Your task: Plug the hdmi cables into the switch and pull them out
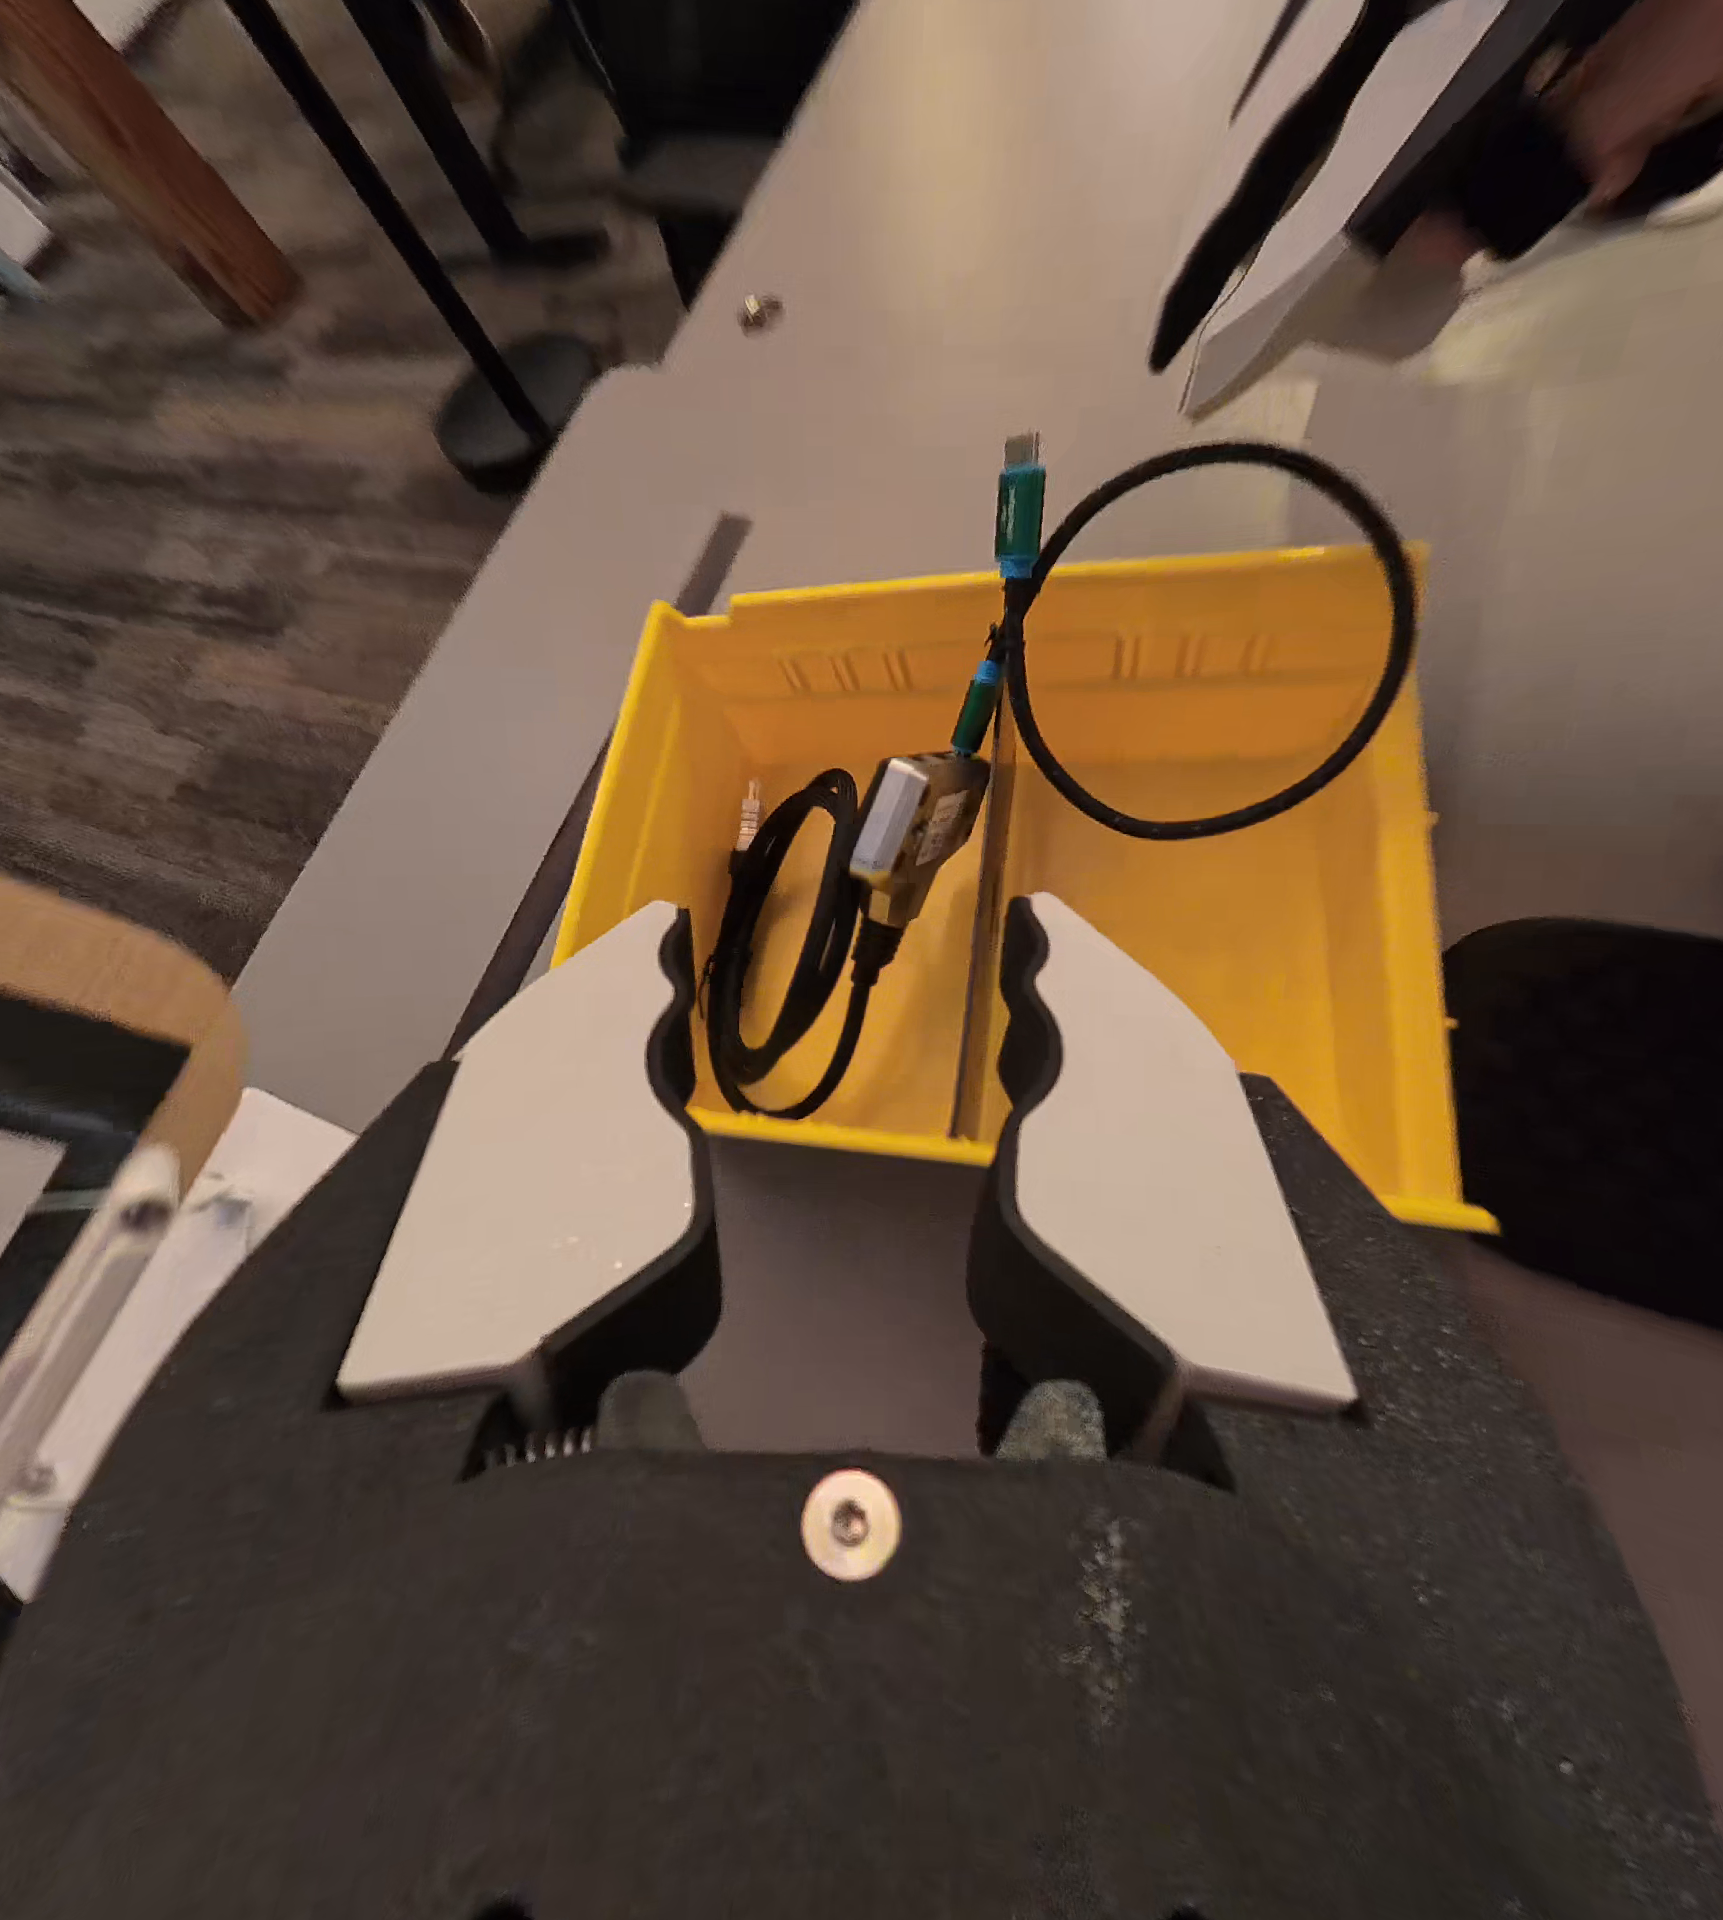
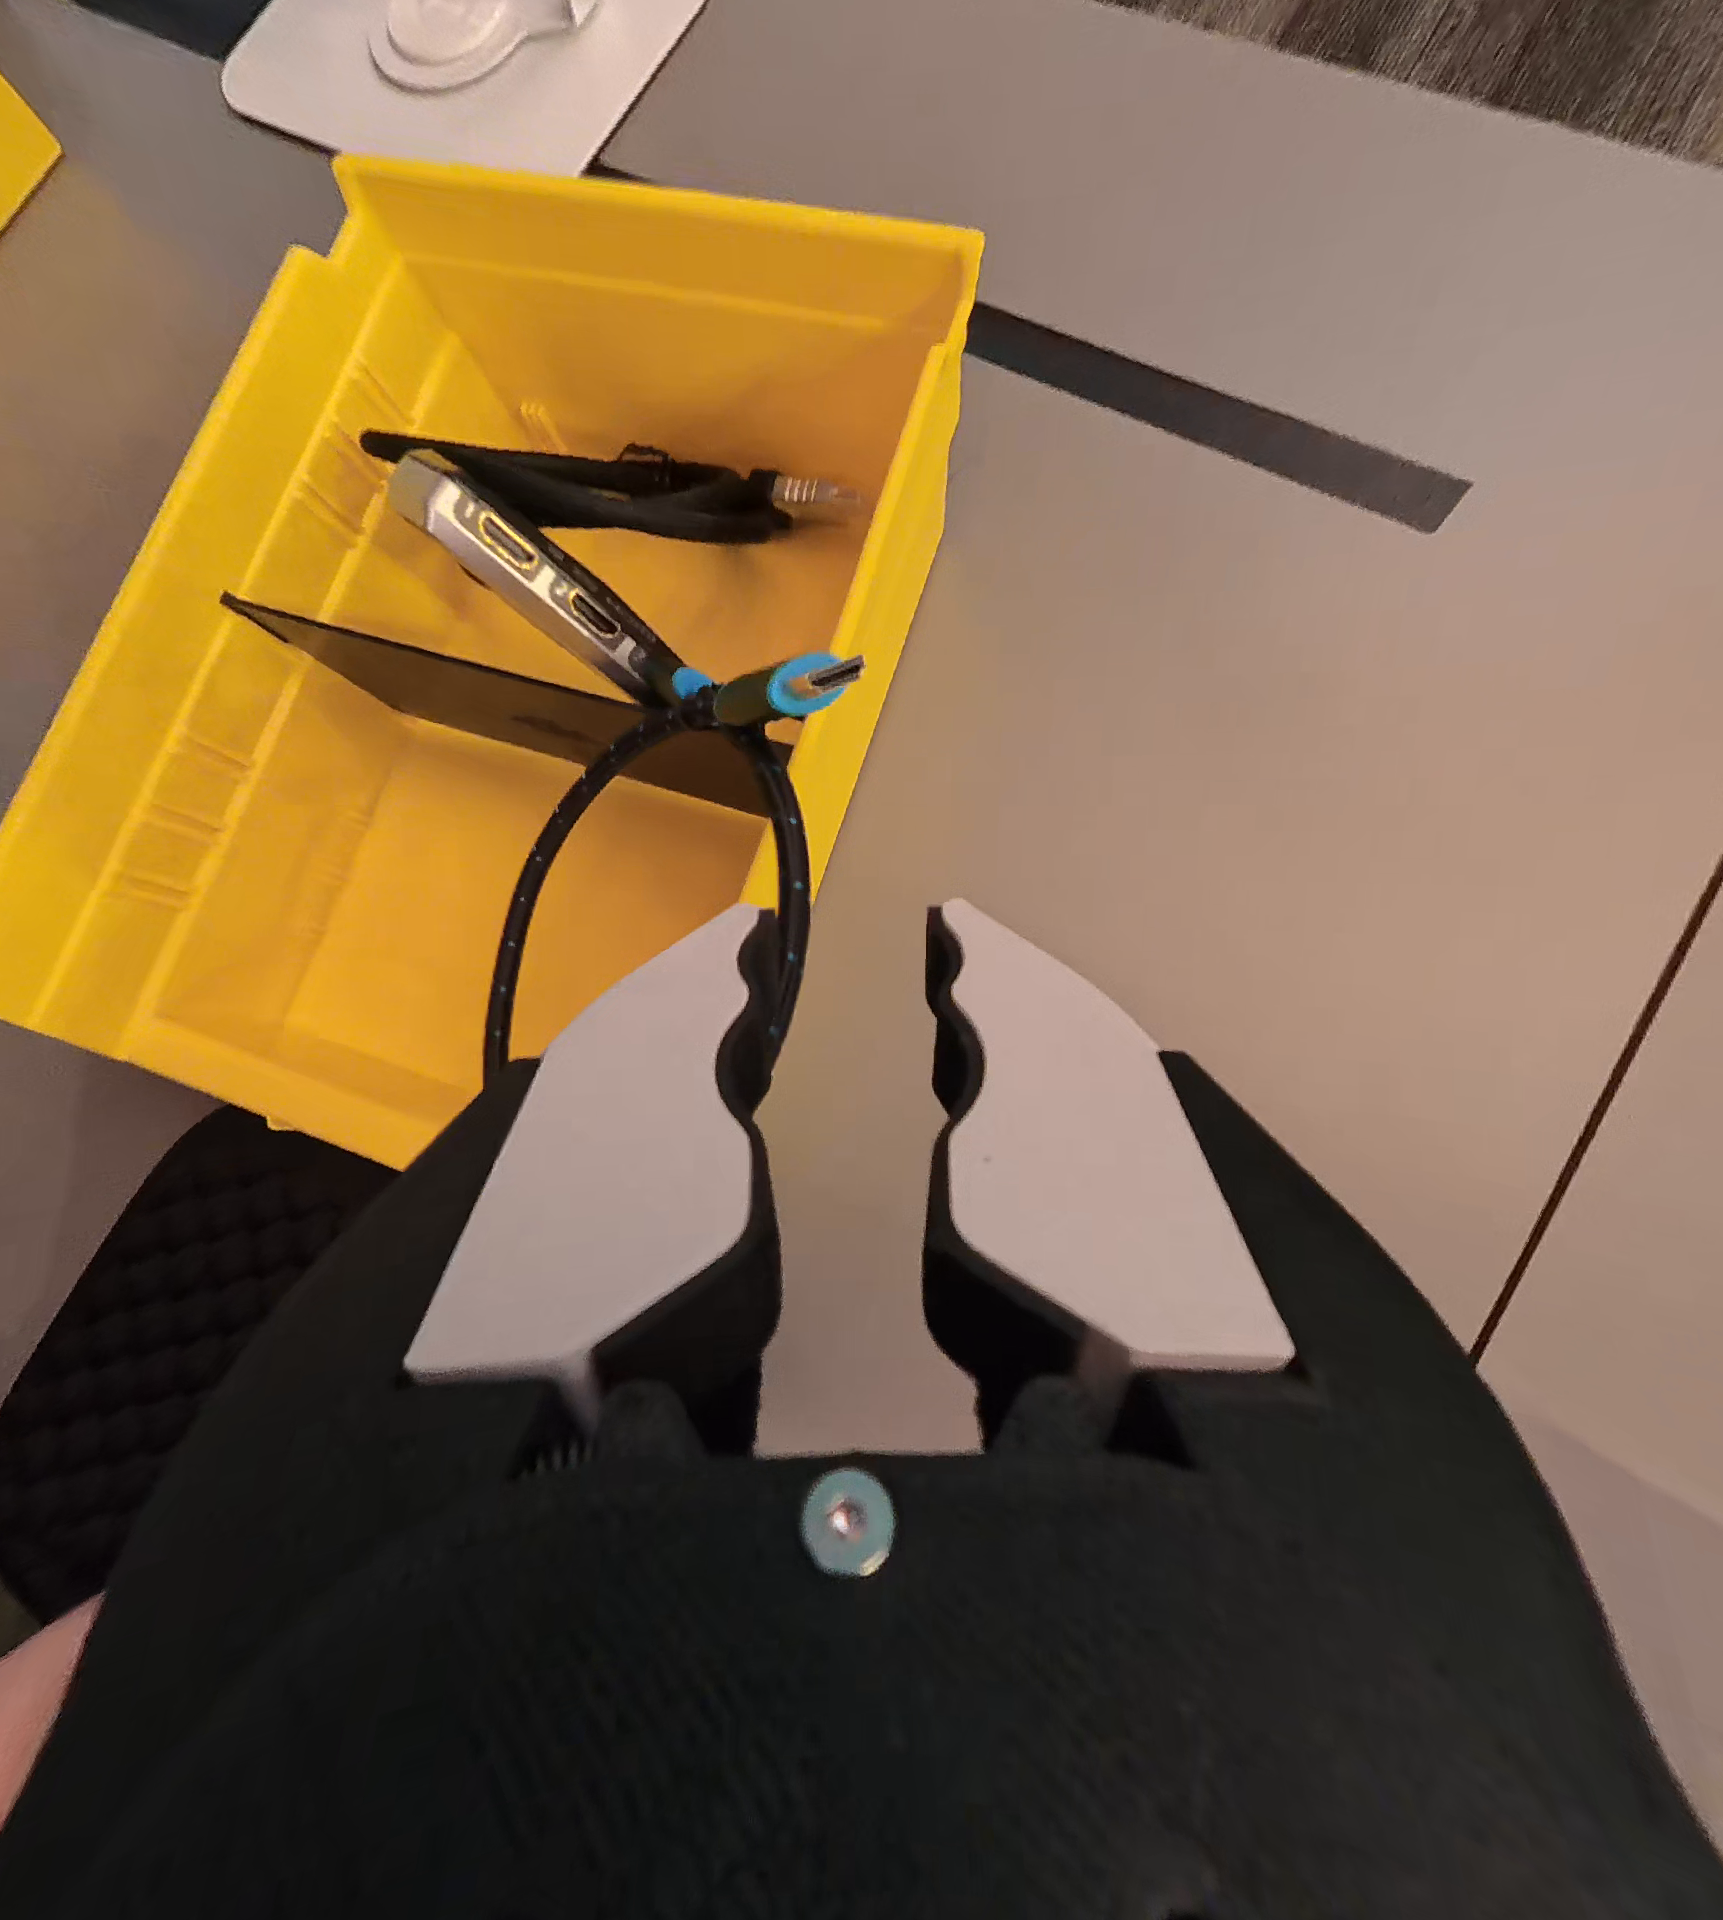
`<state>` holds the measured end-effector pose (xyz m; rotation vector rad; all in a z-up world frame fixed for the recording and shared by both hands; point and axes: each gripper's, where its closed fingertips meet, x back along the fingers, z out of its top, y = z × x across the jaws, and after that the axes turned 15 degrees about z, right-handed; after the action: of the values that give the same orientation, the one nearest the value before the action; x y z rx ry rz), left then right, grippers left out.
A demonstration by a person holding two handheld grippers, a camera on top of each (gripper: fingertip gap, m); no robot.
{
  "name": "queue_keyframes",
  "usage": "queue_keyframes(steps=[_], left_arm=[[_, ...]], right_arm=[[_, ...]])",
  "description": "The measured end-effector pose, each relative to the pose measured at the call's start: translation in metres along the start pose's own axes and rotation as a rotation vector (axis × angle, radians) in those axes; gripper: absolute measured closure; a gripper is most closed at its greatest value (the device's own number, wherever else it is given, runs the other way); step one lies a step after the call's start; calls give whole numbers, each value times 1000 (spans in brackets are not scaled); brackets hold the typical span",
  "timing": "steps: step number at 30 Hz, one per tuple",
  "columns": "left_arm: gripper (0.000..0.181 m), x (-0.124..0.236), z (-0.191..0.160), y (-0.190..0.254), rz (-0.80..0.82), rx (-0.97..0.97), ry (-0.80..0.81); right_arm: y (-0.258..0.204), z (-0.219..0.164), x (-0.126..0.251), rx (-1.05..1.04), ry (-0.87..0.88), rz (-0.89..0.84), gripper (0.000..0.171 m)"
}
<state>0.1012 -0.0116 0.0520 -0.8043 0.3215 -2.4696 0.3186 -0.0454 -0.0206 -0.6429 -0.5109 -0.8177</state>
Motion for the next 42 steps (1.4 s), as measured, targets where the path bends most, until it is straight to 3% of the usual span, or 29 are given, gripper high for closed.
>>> queue_keyframes(steps=[1,5,9,10,13,18,29,36,42], left_arm=[[126,15,-7,-4,14,49,20],[126,35,-41,15,-101,328,13],[104,-5,-100,39,-117,447,-225],[98,-12,-103,44,-150,494,-232],[103,-29,-99,52,-259,616,-218],[112,-61,-109,54,-240,493,-295],[117,-103,-81,56,-335,231,-320],[117,-116,-74,55,-397,180,-317],[128,-110,-71,56,-352,292,-266]], right_arm=[[1,1,1,-3,4,-4,143],[7,-8,7,-30,-17,-36,143],[9,-6,27,-39,48,-104,144],[8,-5,31,-34,60,-120,144],[4,-5,40,-18,62,-163,144],[-4,0,44,33,50,-197,144],[-14,18,52,112,109,-227,144],[-13,11,57,107,118,-232,144],[-14,15,61,118,139,-250,144]])
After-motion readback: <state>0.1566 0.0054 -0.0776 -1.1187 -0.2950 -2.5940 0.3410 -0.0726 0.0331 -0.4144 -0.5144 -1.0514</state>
